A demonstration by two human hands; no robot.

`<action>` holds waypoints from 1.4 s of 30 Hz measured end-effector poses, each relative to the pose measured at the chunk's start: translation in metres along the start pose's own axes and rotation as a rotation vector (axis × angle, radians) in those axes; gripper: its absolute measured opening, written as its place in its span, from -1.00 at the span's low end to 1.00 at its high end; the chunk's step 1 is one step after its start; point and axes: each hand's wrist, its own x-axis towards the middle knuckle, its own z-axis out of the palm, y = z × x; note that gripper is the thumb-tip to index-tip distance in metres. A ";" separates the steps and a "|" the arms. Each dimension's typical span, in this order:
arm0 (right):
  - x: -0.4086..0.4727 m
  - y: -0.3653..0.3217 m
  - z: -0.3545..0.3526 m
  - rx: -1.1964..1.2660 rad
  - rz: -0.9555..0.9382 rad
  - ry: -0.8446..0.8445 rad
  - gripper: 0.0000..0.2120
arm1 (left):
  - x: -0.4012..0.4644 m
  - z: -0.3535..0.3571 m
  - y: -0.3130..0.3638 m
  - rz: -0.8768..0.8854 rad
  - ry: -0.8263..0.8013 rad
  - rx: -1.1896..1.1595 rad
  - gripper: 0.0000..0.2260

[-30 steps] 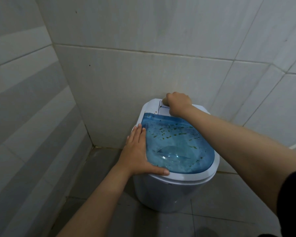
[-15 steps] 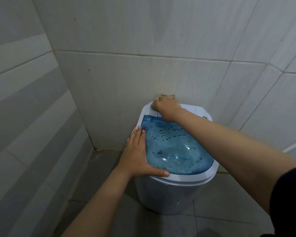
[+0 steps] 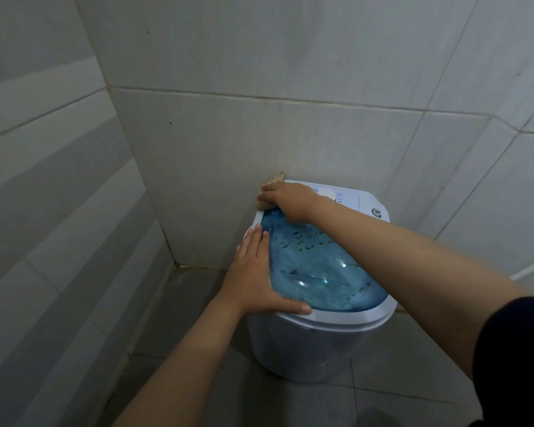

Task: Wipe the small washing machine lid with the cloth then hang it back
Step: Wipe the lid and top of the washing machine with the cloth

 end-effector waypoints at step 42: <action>-0.011 0.014 0.000 -0.156 0.334 0.053 -0.60 | 0.002 0.000 -0.003 0.011 -0.006 0.015 0.37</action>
